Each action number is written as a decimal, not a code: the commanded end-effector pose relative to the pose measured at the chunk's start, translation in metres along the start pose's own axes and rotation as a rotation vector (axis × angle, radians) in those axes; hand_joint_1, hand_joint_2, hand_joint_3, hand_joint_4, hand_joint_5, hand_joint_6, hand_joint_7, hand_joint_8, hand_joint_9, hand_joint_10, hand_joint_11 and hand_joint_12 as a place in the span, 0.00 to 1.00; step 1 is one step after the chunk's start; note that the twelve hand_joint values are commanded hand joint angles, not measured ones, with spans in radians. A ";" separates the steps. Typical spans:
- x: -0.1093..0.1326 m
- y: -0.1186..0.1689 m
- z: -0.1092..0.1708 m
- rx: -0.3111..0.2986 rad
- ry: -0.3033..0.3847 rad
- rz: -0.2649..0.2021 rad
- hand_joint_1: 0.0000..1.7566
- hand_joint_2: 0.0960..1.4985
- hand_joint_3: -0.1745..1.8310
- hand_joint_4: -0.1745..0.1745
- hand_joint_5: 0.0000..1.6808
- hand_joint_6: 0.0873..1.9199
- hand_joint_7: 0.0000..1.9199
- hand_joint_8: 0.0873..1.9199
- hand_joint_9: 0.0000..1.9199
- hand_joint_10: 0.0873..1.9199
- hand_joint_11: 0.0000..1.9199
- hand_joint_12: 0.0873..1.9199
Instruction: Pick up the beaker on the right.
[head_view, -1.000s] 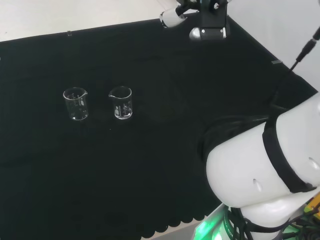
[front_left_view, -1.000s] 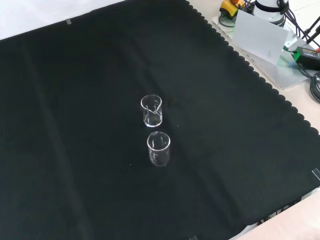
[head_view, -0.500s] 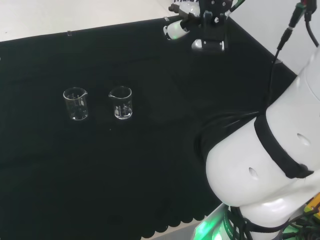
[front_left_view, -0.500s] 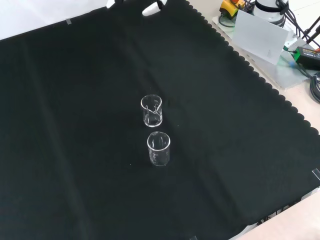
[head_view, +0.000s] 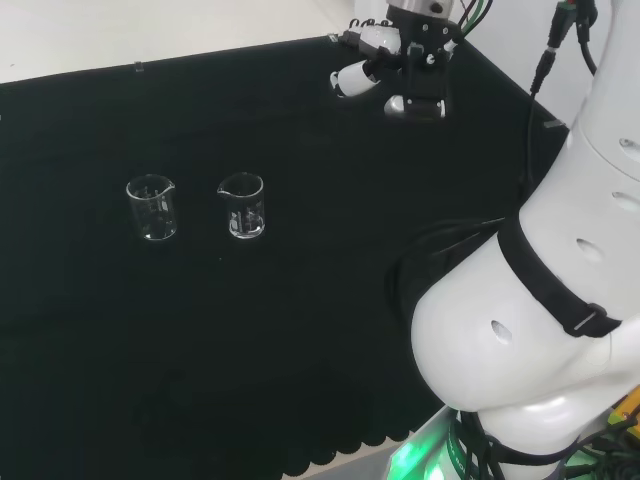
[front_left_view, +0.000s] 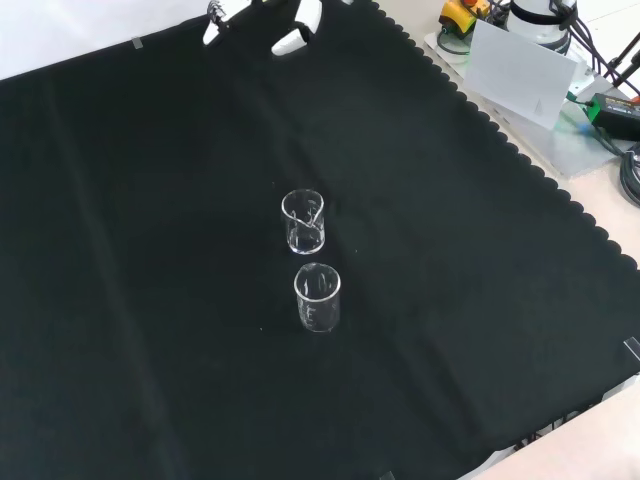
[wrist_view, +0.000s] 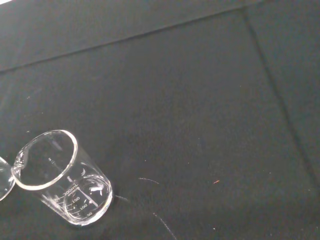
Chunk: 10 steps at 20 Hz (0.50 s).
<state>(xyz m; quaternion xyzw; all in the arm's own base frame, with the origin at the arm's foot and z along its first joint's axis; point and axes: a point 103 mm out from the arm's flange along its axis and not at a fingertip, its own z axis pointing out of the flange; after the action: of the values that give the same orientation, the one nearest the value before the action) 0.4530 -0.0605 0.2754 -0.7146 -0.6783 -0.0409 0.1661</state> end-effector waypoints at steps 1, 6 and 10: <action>-0.001 0.010 0.009 0.004 0.011 -0.016 0.33 0.54 0.53 0.28 0.08 0.00 0.00 0.20 0.03 0.35 0.00 0.48; -0.003 0.017 0.020 0.026 0.021 -0.014 0.33 0.54 0.53 0.28 0.08 0.00 0.00 0.20 0.03 0.35 0.00 0.48; -0.007 0.020 0.027 0.034 0.033 -0.006 0.33 0.54 0.53 0.28 0.08 0.00 0.00 0.20 0.03 0.36 0.00 0.48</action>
<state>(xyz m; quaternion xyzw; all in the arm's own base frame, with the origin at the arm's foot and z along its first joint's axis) 0.4622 -0.0605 0.2528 -0.7103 -0.6796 -0.0353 0.1800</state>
